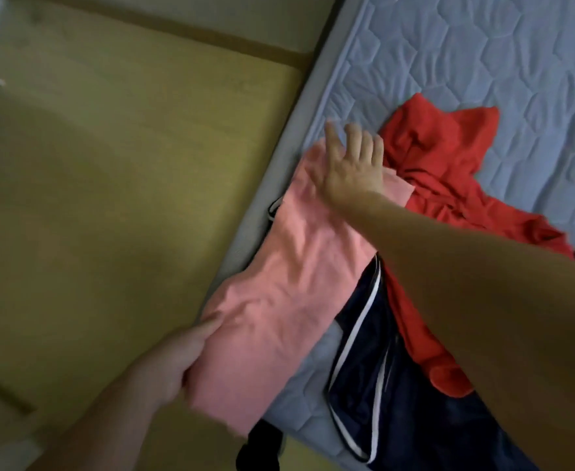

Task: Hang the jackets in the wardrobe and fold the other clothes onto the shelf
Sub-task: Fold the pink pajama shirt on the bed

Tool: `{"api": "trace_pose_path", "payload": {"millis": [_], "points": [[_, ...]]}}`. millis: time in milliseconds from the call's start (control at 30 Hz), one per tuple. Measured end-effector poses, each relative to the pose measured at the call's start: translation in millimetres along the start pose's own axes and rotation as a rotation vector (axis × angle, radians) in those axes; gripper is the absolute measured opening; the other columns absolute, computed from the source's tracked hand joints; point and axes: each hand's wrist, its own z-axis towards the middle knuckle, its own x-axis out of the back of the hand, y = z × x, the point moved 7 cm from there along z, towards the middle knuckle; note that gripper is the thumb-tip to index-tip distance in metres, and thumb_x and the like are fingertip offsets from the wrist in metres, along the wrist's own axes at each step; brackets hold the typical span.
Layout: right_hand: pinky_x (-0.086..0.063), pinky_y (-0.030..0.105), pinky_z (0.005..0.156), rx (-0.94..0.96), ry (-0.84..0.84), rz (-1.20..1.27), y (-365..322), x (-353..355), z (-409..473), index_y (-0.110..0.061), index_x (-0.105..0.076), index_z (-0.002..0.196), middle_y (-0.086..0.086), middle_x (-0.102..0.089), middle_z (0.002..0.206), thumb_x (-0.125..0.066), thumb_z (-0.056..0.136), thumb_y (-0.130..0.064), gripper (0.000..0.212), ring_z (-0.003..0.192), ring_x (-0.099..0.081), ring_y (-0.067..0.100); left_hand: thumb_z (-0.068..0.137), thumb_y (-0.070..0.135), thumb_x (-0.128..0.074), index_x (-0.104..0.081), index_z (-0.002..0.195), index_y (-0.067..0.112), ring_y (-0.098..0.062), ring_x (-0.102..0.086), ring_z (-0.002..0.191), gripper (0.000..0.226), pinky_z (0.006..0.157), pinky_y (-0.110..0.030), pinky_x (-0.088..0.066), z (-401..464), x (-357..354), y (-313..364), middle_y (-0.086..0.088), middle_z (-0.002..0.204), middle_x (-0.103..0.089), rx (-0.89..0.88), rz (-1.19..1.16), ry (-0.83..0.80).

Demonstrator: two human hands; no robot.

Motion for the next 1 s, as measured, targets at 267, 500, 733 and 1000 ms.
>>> {"api": "trace_pose_path", "payload": {"millis": [267, 500, 733, 1000], "points": [[0.021, 0.050, 0.113, 0.356, -0.329, -0.104, -80.3, -109.2, -183.6, -0.025, 0.014, 0.151, 0.005, 0.013, 0.161, -0.021, 0.101, -0.046, 0.065, 0.147, 0.010, 0.029, 0.094, 0.016, -0.053, -0.044, 0.128, 0.008, -0.031, -0.057, 0.109, 0.036, 0.087, -0.031, -0.043, 18.0, 6.8, 16.2, -0.022, 0.120, -0.056, -0.256, 0.384, 0.213], [-0.016, 0.051, 0.114, 0.424, -0.222, 0.033, -89.4, -91.5, -261.1, -0.008, -0.046, 0.141, 0.015, -0.046, 0.143, -0.069, 0.063, -0.015, 0.081, 0.131, -0.045, 0.037, 0.091, -0.005, -0.040, -0.048, 0.111, 0.035, -0.016, -0.056, 0.100, 0.045, 0.090, -0.027, -0.046, 0.1, 7.0, 50.7, 0.001, 0.120, -0.056, -0.597, 0.227, 0.072], [-0.024, 0.055, 0.114, 0.143, -0.242, 0.148, -75.8, -83.9, -270.0, -0.014, -0.028, 0.147, 0.015, -0.042, 0.145, -0.078, 0.056, -0.058, 0.112, 0.135, -0.040, 0.037, 0.086, -0.007, -0.025, -0.062, 0.102, 0.004, -0.018, -0.066, 0.074, 0.042, 0.054, -0.028, -0.057, -24.4, -19.0, 74.8, -0.013, 0.101, -0.066, -0.297, -0.188, -0.337], [-0.049, 0.041, 0.095, -0.495, -0.222, 1.087, -60.8, -70.9, -230.7, -0.024, -0.060, 0.115, 0.002, -0.065, 0.115, -0.066, 0.087, -0.020, 0.029, 0.109, -0.059, 0.016, 0.088, -0.011, -0.052, -0.062, 0.117, 0.001, -0.034, -0.062, 0.111, 0.033, 0.103, -0.050, -0.045, -29.2, -46.0, 124.5, -0.020, 0.115, -0.066, -0.530, 0.272, -0.322]]}}
